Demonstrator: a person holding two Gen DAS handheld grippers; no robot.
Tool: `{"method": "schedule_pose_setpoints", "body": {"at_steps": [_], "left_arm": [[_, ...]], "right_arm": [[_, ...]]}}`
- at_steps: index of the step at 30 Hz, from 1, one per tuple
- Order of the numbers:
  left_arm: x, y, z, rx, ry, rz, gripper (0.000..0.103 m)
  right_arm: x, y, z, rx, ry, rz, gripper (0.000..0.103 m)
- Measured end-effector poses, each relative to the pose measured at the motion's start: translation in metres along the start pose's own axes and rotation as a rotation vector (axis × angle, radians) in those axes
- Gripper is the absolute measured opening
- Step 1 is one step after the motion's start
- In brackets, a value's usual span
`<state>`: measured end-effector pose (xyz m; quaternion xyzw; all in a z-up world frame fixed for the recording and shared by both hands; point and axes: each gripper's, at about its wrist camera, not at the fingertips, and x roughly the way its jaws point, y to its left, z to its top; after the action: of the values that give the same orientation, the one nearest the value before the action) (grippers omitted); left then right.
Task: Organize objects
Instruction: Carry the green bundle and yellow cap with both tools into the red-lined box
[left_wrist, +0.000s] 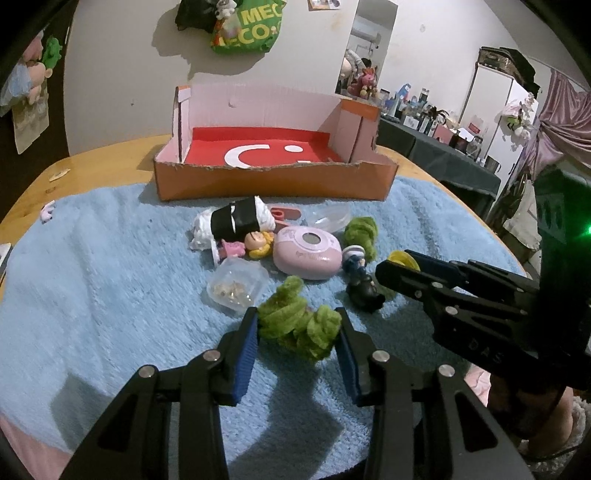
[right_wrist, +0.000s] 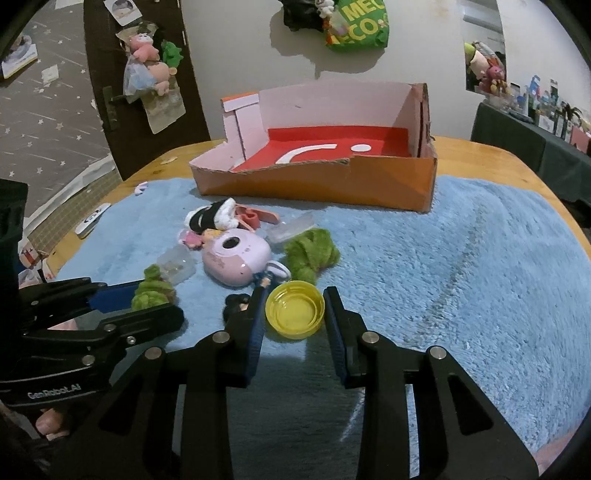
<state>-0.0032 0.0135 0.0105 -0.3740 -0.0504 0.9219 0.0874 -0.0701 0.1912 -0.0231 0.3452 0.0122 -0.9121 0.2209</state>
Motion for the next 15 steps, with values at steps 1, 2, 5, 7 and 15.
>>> {"method": "schedule_pose_setpoints", "body": {"at_steps": [1, 2, 5, 7, 15], "left_arm": [[0.0, 0.001, 0.001, 0.001, -0.002, 0.002, 0.041], [0.0, 0.001, 0.002, 0.001, -0.006, 0.004, 0.041], [-0.001, 0.002, 0.006, -0.001, -0.016, 0.007, 0.041], [-0.001, 0.003, 0.008, 0.001, -0.02, 0.011, 0.041], [0.001, 0.008, 0.019, 0.007, -0.029, 0.024, 0.041]], "right_arm": [[0.0, 0.001, 0.001, -0.002, -0.002, 0.002, 0.03], [-0.001, 0.002, 0.002, -0.004, -0.004, 0.005, 0.03], [-0.001, 0.005, 0.005, -0.011, -0.008, 0.009, 0.03], [-0.002, 0.005, 0.007, -0.013, -0.011, 0.012, 0.03], [0.0, 0.009, 0.017, -0.021, -0.02, 0.021, 0.03]]}}
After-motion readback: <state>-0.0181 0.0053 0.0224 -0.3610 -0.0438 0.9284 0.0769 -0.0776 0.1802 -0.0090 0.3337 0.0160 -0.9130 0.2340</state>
